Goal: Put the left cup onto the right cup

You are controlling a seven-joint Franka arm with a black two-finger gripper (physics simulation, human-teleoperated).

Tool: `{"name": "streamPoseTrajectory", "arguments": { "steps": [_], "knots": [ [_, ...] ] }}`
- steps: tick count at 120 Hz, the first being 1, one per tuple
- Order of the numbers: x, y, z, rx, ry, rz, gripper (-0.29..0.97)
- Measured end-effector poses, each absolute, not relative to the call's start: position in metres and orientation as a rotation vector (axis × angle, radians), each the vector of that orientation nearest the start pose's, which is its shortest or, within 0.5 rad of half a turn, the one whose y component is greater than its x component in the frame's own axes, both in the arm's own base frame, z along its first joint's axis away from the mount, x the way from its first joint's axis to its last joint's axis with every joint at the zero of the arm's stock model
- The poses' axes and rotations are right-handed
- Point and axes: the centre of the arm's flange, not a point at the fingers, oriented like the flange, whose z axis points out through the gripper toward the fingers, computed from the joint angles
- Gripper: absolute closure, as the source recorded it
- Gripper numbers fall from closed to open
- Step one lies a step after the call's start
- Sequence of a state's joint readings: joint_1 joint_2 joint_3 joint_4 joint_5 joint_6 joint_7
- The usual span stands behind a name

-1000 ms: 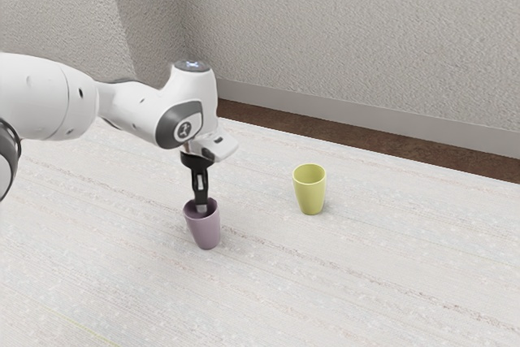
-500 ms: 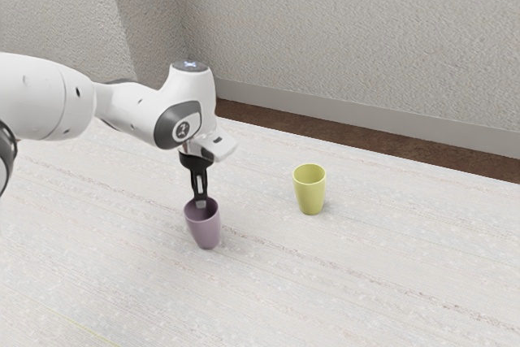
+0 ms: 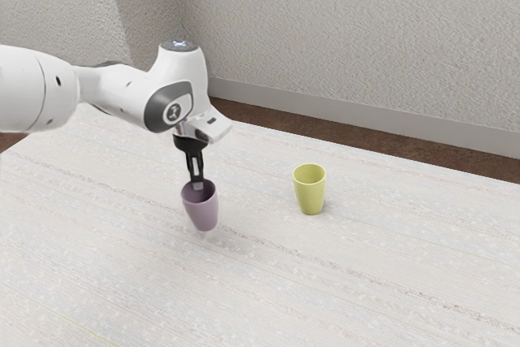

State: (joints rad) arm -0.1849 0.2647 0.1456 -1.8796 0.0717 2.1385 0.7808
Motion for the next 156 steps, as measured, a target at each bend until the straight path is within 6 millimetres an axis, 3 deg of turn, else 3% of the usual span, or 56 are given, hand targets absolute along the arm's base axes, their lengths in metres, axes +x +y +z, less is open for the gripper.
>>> {"name": "streamPoseTrajectory", "arguments": {
  "steps": [34,78,110,156],
  "knots": [
    [0.636,-0.026,0.418,-2.755,1.255,-0.024,0.79],
    [0.659,-0.031,0.461,-2.779,1.238,-0.084,0.79],
    [0.667,-0.048,0.478,-2.789,1.268,-0.120,0.79],
    [0.678,-0.072,0.480,-2.765,1.320,-0.142,0.79]
  ]
}}
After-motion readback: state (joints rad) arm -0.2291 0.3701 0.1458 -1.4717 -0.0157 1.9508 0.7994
